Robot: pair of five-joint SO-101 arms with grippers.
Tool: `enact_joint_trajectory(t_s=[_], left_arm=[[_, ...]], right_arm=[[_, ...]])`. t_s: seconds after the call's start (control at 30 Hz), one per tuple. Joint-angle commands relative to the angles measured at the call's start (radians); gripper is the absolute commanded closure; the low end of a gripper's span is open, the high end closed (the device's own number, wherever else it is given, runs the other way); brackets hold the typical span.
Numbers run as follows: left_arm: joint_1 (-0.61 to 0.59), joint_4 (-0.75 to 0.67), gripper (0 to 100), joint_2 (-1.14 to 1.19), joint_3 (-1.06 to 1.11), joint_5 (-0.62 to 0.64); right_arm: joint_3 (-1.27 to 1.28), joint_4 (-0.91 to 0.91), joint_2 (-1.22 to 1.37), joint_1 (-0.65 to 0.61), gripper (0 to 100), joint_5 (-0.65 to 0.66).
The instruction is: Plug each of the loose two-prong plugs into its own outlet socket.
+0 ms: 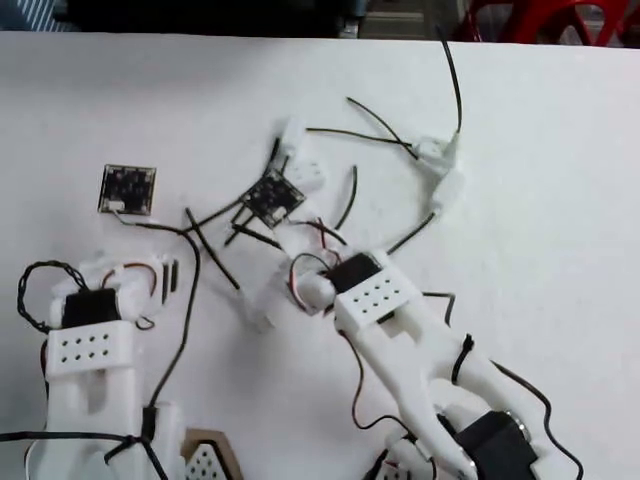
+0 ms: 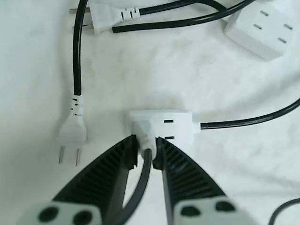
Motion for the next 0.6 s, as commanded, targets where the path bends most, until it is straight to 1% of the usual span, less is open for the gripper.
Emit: enact_joint_trajectory(t_s=[0.0, 0.27, 0.57], left_arm=[[-0.010, -0.023, 83, -0.027, -0.008, 0.000], [-0.010, -0.023, 83, -0.027, -0.006, 0.000], [-0.010, -0.023, 83, -0.027, -0.006, 0.000]], right_arm=[[-0.080, 0.050, -0.008, 0.007, 98.1, -0.014], [-0.087, 0.067, 0.004, 0.005, 98.1, -0.012], [-0.091, 0.025, 0.136, 0.005, 98.1, -0.011]])
